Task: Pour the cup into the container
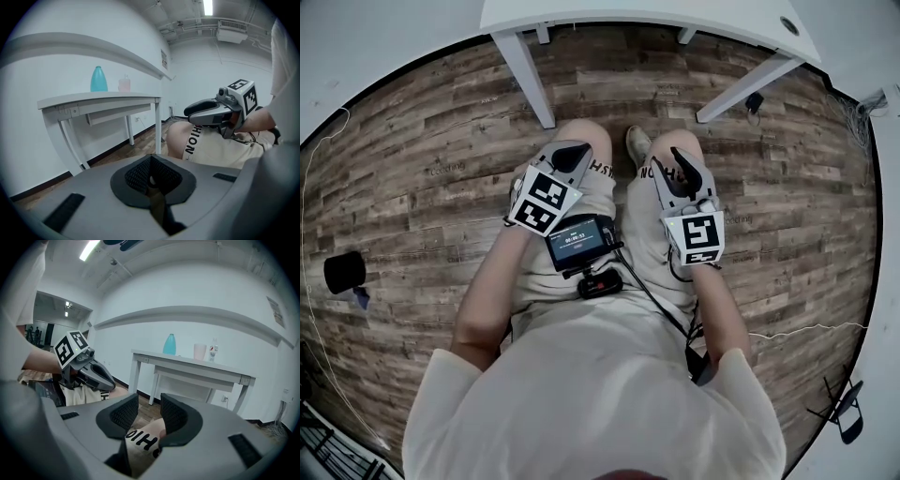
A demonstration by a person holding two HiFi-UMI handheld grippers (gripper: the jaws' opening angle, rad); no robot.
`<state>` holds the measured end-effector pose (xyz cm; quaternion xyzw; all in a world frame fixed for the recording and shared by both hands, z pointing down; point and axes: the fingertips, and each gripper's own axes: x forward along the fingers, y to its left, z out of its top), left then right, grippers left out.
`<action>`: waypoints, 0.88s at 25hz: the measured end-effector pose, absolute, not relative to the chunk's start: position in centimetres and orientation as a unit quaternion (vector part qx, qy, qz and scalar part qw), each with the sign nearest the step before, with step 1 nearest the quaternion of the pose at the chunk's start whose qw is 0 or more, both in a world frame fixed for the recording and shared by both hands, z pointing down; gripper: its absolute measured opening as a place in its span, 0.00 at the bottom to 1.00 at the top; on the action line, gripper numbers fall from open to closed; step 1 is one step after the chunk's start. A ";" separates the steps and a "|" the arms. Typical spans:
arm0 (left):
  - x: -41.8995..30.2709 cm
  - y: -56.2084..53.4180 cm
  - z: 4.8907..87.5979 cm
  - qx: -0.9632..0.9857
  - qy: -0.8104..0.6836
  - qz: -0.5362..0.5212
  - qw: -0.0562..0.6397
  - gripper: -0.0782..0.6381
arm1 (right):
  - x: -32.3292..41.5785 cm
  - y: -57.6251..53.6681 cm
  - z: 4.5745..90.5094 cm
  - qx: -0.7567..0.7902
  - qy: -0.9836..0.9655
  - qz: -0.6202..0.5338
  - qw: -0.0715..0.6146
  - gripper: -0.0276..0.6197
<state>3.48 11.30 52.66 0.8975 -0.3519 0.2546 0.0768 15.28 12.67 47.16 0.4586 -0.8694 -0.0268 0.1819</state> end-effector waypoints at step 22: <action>3.5 11.3 52.9 0.905 -0.335 0.251 0.075 0.12 | 14.6 12.2 48.4 0.453 -0.871 -0.022 0.189 0.26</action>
